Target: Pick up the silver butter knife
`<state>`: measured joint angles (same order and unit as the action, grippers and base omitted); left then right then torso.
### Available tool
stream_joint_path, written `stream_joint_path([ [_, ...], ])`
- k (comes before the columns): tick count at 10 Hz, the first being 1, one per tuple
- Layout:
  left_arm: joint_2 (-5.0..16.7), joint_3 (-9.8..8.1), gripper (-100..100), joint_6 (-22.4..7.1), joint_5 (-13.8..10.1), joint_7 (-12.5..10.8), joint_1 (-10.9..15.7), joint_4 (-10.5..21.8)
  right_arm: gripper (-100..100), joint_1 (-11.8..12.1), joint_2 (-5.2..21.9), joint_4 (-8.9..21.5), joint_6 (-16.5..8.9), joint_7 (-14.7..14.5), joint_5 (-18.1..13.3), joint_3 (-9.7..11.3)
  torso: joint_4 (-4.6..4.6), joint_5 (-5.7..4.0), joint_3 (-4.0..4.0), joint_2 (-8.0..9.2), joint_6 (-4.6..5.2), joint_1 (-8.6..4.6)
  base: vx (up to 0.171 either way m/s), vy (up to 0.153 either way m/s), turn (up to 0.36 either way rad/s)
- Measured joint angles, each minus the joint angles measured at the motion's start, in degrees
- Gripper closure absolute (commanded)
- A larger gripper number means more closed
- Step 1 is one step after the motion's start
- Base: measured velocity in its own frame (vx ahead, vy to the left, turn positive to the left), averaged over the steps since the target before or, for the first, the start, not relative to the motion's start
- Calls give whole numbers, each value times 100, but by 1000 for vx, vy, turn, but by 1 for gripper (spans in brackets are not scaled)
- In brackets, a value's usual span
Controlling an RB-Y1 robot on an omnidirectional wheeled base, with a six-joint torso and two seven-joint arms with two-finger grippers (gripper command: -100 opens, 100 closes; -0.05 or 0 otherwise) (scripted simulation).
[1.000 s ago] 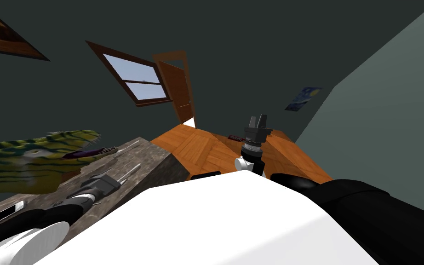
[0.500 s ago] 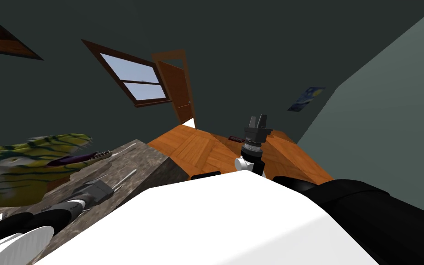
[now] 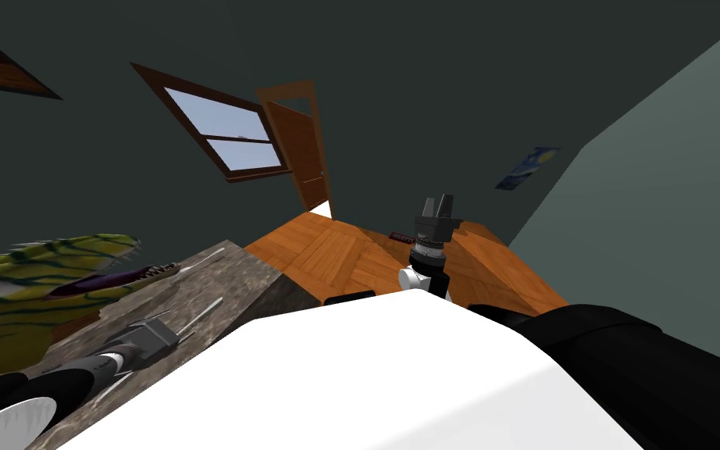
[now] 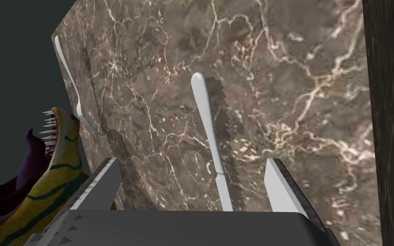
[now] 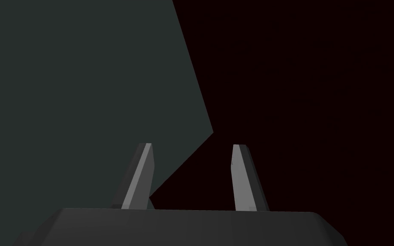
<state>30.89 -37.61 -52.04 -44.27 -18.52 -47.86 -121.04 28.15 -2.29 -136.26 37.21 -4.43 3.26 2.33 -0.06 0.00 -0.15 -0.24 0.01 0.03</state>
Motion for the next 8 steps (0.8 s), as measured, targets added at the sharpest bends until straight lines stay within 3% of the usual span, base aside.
stream_joint_path([
  [8, 218, -272, -100, -1165, -241, -166, 35, 302, 0, 0, 0, 0, 0, 0, 0, 0, 0, 0, 0, 0, 0, 2, 88, 3, 22],
])
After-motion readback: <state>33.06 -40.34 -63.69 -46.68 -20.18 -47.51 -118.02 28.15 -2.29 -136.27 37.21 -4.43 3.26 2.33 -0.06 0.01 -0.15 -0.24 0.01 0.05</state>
